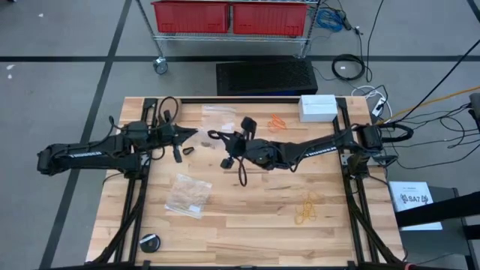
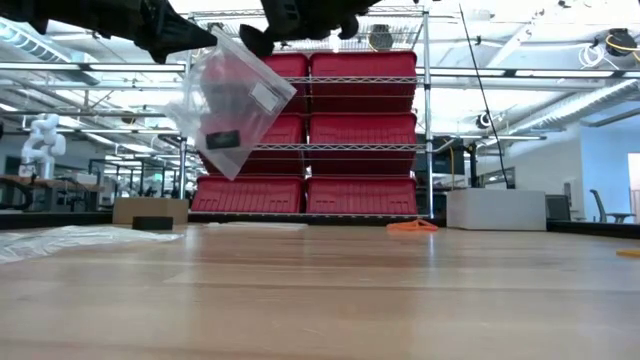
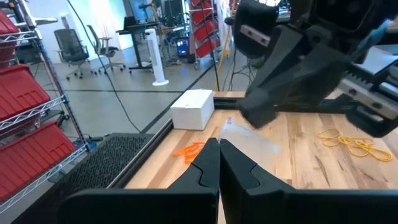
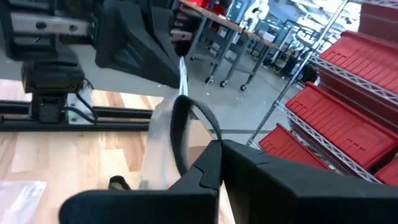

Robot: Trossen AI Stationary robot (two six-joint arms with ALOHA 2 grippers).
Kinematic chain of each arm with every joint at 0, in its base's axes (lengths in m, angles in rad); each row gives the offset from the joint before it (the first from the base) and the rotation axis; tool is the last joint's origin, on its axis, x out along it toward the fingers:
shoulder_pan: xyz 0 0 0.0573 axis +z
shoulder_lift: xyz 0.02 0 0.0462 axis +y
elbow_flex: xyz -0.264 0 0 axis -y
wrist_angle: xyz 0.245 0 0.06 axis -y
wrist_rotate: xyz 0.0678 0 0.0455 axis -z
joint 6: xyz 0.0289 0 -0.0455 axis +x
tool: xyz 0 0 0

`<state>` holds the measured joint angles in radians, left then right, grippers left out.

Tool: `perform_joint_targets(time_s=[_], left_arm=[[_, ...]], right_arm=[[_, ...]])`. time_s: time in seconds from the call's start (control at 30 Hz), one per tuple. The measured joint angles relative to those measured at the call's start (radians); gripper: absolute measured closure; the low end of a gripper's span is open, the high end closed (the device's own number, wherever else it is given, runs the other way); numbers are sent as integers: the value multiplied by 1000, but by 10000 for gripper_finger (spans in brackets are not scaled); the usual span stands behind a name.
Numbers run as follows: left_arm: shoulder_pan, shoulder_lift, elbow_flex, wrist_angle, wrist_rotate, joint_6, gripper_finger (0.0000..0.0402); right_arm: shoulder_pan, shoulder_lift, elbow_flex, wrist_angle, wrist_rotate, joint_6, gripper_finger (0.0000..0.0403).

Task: Sort rubber bands
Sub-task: Put the black rubber band into the open transparent zip bag

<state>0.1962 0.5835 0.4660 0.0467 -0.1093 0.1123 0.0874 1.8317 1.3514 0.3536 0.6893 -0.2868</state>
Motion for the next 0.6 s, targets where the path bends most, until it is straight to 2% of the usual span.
perform_joint_targets(time_s=[0.6], left_arm=[[0, 0, 0, 0, -5, -1, 401]], right_arm=[[-10, -1, 0, 36, 19, -23, 403]])
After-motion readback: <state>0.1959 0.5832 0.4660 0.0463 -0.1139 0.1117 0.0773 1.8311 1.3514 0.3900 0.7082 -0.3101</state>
